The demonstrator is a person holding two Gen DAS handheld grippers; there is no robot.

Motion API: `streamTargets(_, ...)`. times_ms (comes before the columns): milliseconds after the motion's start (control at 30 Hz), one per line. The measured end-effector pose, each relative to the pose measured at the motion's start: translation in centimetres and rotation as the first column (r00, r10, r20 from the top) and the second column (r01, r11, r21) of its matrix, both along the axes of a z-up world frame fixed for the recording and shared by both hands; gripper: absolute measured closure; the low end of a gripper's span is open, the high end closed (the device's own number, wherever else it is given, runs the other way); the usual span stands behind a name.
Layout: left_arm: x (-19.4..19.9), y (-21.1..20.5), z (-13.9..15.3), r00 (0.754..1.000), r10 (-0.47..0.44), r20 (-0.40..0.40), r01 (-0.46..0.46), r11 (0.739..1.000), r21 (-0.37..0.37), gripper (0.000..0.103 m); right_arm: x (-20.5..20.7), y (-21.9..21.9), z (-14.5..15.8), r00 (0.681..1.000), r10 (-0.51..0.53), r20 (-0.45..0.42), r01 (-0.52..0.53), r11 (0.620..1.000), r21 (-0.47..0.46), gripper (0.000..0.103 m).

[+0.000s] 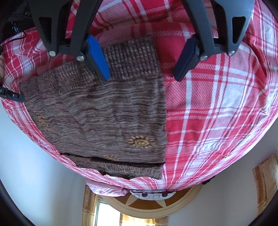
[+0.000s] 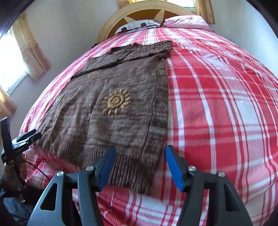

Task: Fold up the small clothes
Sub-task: 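Move both grippers back to the ribbed hem of the sweater, then grasp the hem with both grippers and lift it toward the collar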

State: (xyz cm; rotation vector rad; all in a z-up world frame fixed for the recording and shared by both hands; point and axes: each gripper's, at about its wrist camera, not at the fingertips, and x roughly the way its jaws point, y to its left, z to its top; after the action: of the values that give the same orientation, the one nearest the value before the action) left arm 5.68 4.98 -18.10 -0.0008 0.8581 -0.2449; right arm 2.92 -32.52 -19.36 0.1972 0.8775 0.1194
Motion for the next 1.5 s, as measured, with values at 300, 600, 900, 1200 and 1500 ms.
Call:
streamTargets(300, -0.5, 0.4, -0.3, 1.0, -0.02, 0.0, 0.02, 0.999, -0.029, 0.027, -1.6, -0.1, -0.6, 0.999, 0.016, -0.032, -0.013, 0.997, 0.08, 0.055)
streamTargets(600, -0.4, 1.9, -0.2, 1.0, 0.015, -0.023, -0.018, 0.994, -0.111, 0.048, -1.7, -0.5, -1.0, 0.999, 0.011, -0.036, -0.006, 0.991, 0.133, 0.07)
streamTargets(900, -0.8, 1.9, 0.1, 0.998, 0.025, -0.066, -0.031, 0.995, -0.09, 0.057, -1.7, -0.9, -1.4, 1.0, -0.003, -0.027, 0.008, 0.986, 0.167, 0.076)
streamTargets(1200, -0.7, 2.7, 0.4, 0.997, -0.059, -0.04, 0.049, 0.974, -0.22, 0.096, -1.9, -1.4, -1.1, 1.0, -0.012, 0.014, 0.009, 0.973, 0.232, 0.097)
streamTargets(1500, -0.3, 3.8, 3.2, 0.998, -0.058, 0.035, 0.067, 0.93, -0.362, 0.096, -2.8, -2.3, 2.1, 0.985, -0.021, 0.171, -0.046, 0.925, 0.378, 0.097)
